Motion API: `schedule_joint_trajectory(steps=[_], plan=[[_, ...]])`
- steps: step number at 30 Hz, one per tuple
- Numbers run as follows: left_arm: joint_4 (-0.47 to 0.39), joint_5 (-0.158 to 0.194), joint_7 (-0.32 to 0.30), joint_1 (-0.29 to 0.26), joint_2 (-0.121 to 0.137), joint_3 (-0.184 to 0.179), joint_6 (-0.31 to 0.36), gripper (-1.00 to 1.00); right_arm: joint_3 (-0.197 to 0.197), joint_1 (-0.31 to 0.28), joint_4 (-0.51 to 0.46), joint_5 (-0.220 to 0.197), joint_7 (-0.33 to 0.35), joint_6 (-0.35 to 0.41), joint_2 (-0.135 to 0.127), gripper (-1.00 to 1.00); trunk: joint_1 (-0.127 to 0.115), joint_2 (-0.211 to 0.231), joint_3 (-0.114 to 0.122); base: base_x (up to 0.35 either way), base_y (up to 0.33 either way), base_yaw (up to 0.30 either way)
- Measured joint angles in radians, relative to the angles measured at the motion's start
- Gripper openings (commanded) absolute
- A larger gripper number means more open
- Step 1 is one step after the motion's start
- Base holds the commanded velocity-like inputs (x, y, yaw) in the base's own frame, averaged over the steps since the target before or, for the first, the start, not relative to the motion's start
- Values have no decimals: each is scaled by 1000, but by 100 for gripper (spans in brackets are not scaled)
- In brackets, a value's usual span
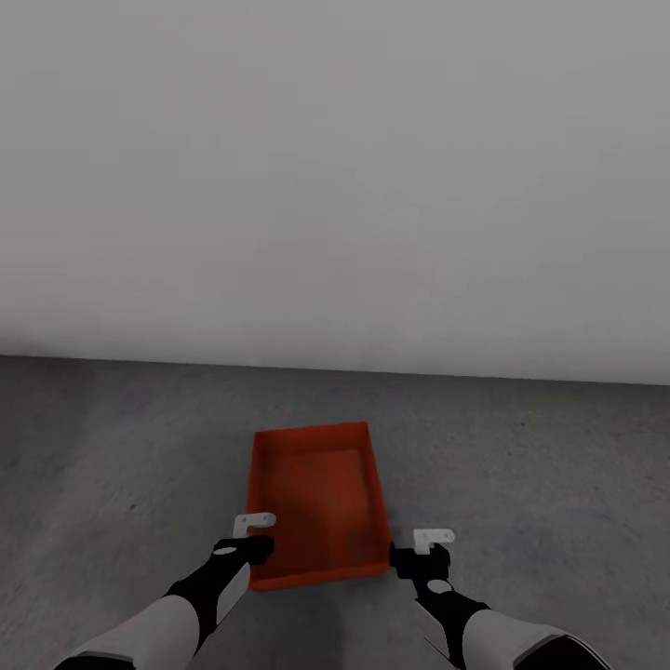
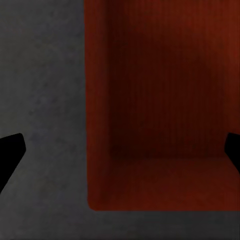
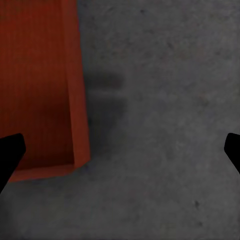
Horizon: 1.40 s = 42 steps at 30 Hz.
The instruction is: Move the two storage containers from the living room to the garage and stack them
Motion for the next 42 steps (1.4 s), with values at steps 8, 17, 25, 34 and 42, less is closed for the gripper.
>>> schedule_joint_trajectory(steps=[8, 17, 25, 34, 42], plan=[[0, 0, 0, 0, 0, 0, 0, 100, 0, 0, 0, 0, 0, 0, 0, 100, 0, 0, 0, 0, 0, 0], [0, 1, 0, 0, -2, 0, 0, 100, 0, 0, 0, 0, 0, 0, 0, 100, -23, 42, 19, 0, 0, 0], [0, 0, -1, 0, -2, 0, 0, 100, 0, 0, 0, 0, 0, 0, 0, 100, -54, 98, 44, 0, 0, 0], [1, 1, -1, 0, -2, 0, 0, 100, 0, 0, 0, 0, 1, 0, -1, 100, -88, 161, 72, 0, 0, 0], [5, 2, -1, 0, -2, 0, 0, 100, 0, 0, 0, -1, 2, 0, -1, 100, -119, 217, 97, 0, 0, 0]])
